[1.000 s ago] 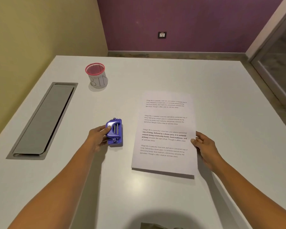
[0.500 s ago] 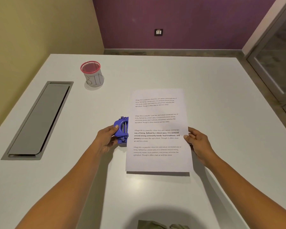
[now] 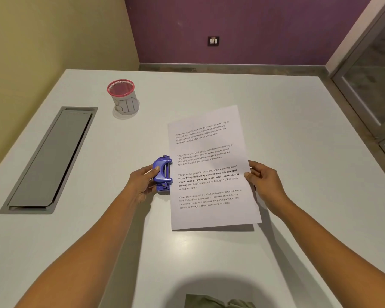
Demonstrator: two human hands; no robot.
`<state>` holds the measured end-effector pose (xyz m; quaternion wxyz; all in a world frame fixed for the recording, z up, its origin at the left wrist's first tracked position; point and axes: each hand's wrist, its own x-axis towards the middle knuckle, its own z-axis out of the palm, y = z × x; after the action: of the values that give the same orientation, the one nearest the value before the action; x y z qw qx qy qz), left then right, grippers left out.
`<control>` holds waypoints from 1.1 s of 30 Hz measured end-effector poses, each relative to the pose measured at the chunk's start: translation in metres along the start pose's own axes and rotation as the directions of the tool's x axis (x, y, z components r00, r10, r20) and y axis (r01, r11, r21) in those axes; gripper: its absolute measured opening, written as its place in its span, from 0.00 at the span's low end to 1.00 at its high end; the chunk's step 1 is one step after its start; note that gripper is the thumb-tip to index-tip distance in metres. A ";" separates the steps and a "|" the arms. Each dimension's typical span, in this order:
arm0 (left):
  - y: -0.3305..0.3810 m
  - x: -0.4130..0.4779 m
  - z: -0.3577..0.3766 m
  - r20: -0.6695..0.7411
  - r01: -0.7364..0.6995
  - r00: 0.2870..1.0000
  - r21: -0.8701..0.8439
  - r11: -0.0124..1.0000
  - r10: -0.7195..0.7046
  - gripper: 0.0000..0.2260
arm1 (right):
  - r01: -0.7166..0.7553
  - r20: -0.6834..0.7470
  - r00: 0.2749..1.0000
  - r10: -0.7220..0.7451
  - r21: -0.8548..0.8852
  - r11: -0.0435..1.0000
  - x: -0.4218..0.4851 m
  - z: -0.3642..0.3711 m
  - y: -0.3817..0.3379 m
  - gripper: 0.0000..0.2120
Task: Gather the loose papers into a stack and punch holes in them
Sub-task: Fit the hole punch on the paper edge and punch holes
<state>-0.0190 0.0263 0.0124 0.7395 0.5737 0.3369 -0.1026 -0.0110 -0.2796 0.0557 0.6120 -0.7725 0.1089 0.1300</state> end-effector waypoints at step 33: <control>0.009 0.022 0.046 -0.258 -0.048 0.949 0.448 0.893 0.180 0.25 | -0.193 0.064 0.980 0.187 0.117 0.974 0.035 0.009 0.041 0.18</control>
<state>0.0201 -0.0081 0.0107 0.5388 0.7523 0.3764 -0.0452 0.0084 -0.2810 0.0042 0.6456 -0.7158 0.1738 0.2013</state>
